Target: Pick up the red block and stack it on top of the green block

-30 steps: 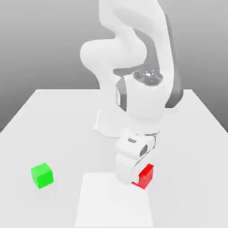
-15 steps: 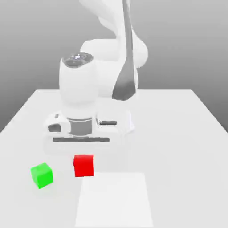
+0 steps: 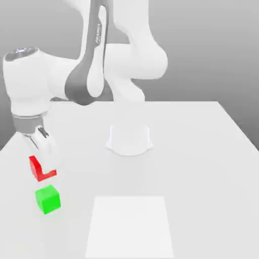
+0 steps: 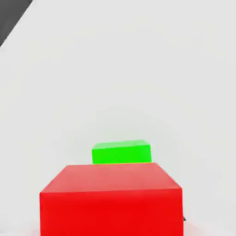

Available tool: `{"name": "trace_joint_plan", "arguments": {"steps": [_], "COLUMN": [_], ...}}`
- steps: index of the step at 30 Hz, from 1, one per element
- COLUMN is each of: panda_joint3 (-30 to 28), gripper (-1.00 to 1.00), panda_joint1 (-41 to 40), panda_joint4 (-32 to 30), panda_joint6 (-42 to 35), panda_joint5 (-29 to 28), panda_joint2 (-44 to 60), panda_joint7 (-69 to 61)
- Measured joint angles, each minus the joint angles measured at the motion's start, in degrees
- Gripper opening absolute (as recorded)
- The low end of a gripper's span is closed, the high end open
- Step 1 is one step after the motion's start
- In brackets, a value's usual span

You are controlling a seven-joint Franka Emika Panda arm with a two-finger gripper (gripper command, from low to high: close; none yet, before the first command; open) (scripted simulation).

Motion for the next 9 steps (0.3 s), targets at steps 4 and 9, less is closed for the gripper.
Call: {"name": "trace_joint_plan", "arguments": {"steps": [4,9], "panda_joint3": [1.7,2.9], "gripper": [-1.0,1.0], "panda_joint1": [-0.7,-1.6], "panda_joint4": [0.3,0.3], "panda_joint6": [5.4,7.9], "panda_joint5": [4.9,7.2], "panda_joint2": [5.9,8.8], "panda_joint7": [-3.3,-5.0]}}
